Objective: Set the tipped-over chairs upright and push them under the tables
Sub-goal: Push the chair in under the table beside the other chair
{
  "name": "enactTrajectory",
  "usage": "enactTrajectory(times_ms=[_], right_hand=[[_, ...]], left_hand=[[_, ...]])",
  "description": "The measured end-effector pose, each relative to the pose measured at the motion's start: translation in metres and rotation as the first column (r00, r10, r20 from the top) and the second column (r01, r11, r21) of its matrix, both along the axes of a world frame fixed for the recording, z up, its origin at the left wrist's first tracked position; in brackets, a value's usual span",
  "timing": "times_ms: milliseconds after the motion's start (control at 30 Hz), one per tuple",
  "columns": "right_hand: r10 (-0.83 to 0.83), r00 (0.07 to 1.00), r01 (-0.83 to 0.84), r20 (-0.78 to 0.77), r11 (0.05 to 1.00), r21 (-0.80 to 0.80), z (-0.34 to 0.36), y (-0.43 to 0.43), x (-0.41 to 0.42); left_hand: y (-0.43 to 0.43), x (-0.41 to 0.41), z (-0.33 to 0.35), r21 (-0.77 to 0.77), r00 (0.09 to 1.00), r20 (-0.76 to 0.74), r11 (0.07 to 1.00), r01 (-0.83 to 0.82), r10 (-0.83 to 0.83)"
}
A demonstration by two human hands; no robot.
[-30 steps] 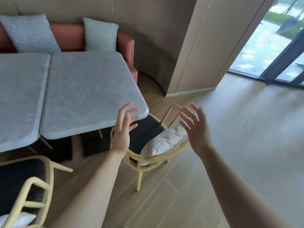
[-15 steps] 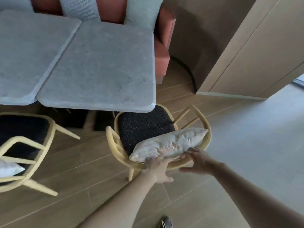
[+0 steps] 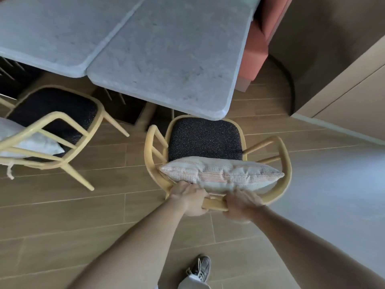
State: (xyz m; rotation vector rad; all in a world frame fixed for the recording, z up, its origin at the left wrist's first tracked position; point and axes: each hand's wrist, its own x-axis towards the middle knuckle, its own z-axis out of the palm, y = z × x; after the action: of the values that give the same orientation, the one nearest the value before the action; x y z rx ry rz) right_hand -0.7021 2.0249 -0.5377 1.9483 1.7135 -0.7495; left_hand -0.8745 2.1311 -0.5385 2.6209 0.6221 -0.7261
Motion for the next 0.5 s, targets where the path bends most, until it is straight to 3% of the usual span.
enactTrajectory(times_ms=[133, 500], right_hand=[[-0.036, 0.999, 0.036, -0.033, 0.999, 0.012, -0.006, 0.003, -0.075], [-0.154, 0.988, 0.155, -0.022, 0.987, 0.032, -0.002, 0.047, -0.227]], left_hand=[[0.015, -0.065, 0.006, 0.016, 0.997, -0.070, 1.000, 0.016, -0.015], [0.076, -0.201, 0.017, 0.047, 0.989, -0.040, 0.988, 0.146, -0.144]])
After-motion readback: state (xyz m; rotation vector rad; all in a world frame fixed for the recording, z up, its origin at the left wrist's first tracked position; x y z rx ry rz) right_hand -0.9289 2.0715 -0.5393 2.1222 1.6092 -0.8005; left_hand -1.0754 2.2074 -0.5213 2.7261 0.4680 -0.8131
